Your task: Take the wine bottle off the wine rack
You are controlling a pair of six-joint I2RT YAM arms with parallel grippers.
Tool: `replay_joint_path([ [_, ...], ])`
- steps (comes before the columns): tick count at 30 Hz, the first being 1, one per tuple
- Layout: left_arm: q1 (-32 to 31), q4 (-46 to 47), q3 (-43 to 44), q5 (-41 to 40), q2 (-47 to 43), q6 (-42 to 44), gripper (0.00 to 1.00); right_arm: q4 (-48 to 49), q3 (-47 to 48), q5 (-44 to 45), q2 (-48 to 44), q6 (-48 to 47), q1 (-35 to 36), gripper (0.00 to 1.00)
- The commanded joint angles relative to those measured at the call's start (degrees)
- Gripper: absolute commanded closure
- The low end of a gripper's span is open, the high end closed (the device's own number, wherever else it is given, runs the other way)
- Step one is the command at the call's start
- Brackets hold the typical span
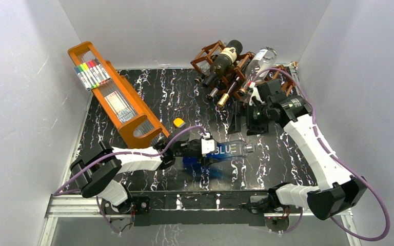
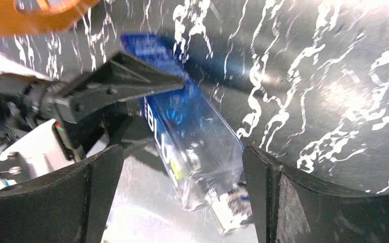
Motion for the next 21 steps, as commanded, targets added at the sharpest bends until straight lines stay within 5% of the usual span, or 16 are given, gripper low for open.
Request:
replay_joint_path([
  [1, -0.1, 5.0, 0.1, -0.4, -3.7, -3.4, 1.0, 2.3, 8.2, 12.3, -3.0, 3.0, -0.4, 0.02],
  [11, -0.1, 8.6, -0.3, -6.5, -4.8, -7.3, 1.0, 12.6, 5.7, 29.8, -14.6, 5.1, -0.4, 0.02],
  [21, -0.1, 11.3, 1.8, -13.1, -5.1, -12.2, 1.0, 22.0, -6.9, 13.3, -21.3, 7.6, -0.4, 0.02],
])
